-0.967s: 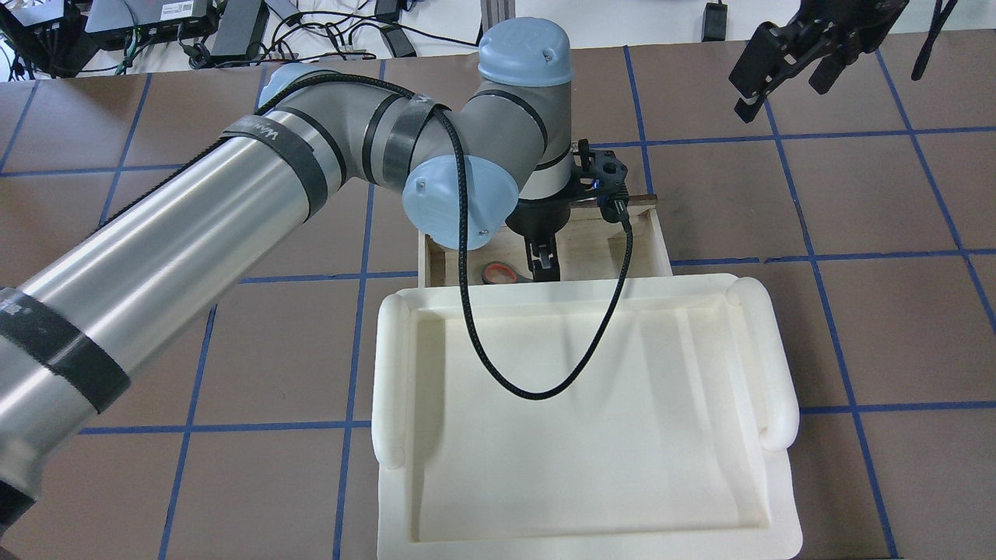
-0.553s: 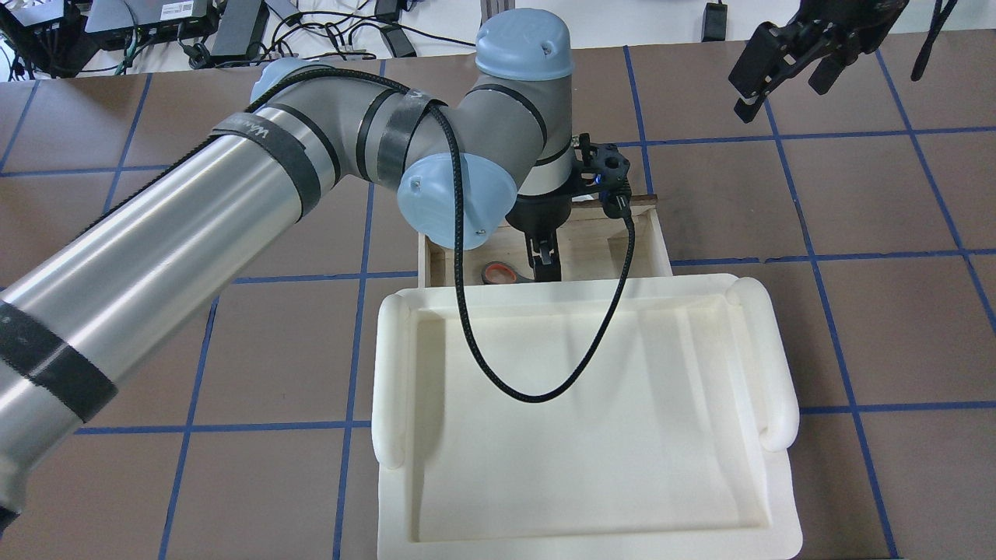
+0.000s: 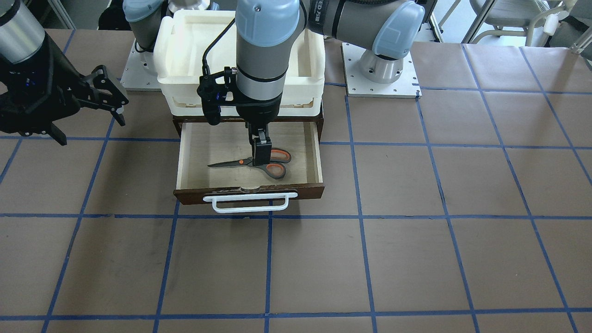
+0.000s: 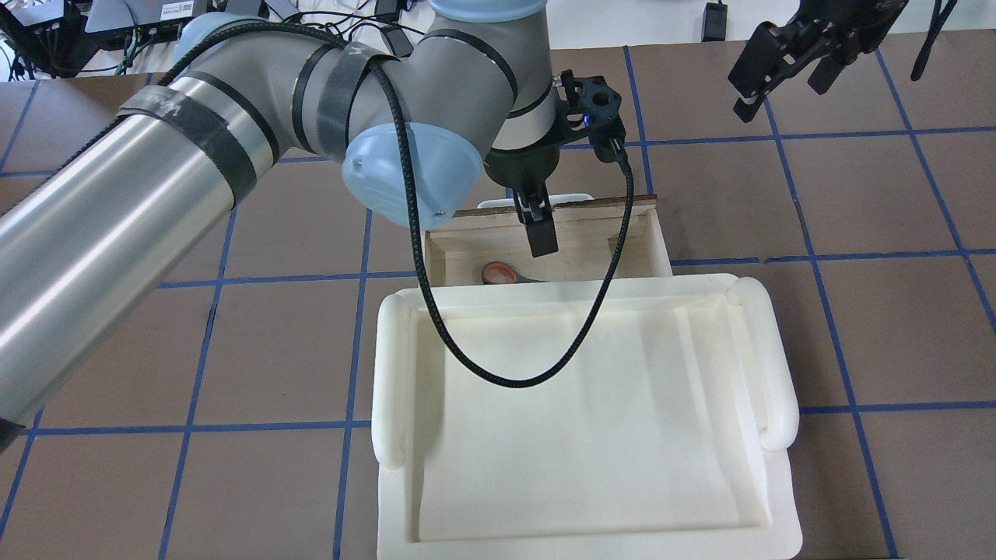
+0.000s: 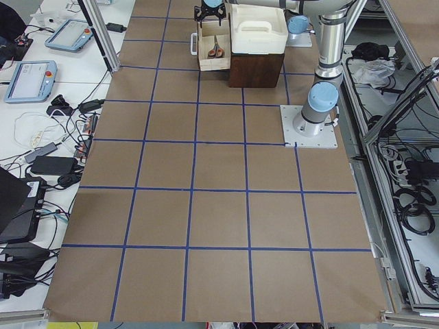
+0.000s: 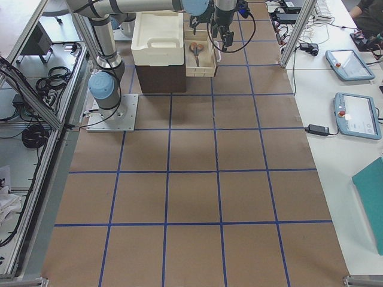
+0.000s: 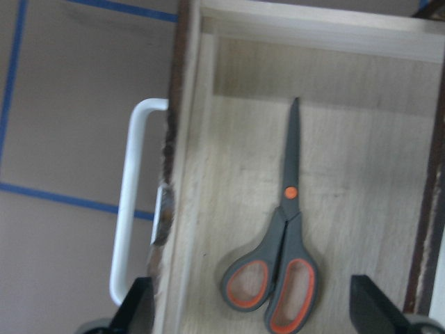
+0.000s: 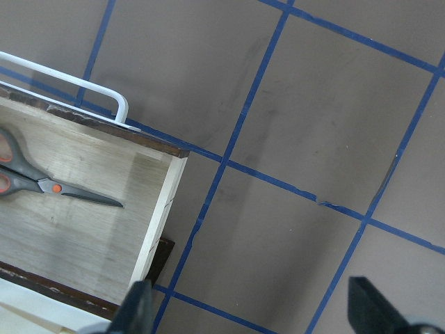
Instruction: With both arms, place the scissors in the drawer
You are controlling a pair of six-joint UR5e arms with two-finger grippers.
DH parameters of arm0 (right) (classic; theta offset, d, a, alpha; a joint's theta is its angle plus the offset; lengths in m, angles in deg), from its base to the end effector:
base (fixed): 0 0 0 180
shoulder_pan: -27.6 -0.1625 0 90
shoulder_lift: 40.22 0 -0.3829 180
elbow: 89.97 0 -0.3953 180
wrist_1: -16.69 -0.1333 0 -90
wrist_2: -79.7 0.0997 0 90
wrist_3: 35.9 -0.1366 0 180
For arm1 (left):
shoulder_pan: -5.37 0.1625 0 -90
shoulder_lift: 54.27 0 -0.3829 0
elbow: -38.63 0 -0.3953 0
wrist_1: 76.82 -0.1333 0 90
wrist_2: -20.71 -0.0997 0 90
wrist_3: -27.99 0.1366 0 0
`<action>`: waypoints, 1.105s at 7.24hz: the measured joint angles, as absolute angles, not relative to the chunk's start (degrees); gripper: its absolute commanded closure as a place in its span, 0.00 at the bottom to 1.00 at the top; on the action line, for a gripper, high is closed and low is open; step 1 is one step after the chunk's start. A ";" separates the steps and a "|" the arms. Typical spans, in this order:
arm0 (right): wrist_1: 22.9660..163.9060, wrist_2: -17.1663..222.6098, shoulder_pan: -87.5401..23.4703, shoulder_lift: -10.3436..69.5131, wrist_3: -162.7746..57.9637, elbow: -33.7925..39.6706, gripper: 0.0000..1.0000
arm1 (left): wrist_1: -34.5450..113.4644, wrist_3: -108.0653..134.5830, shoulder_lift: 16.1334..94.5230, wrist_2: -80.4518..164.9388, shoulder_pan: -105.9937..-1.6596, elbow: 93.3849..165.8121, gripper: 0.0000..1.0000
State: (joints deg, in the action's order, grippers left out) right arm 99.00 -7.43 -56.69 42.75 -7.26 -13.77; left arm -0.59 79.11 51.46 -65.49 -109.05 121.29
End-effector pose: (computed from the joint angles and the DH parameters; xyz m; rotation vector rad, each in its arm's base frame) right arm 0.0860 -0.5482 0.4511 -0.6134 3.0275 0.0008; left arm -0.3805 -0.4938 0.3470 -1.8991 -2.4431 0.1652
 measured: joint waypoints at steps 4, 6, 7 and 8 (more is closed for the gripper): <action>99.29 -7.34 -57.20 42.92 -10.53 -13.34 0.00 | -2.18 62.17 44.98 -76.30 -101.41 121.79 0.01; 100.77 -7.62 -59.95 42.94 -15.38 -12.89 0.00 | 0.06 57.61 41.93 -77.15 -93.95 122.83 0.00; 101.12 -7.73 -61.24 42.93 -17.55 -12.84 0.00 | 1.48 54.95 40.42 -77.33 -91.52 123.61 0.00; 101.26 -7.77 -62.09 42.90 -19.19 -12.82 0.00 | 2.62 49.05 38.93 -77.21 -90.05 124.20 0.00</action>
State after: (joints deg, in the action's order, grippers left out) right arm 101.26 -7.77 -62.09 42.90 -19.19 -12.82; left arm 2.62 49.05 38.93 -77.21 -90.05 124.20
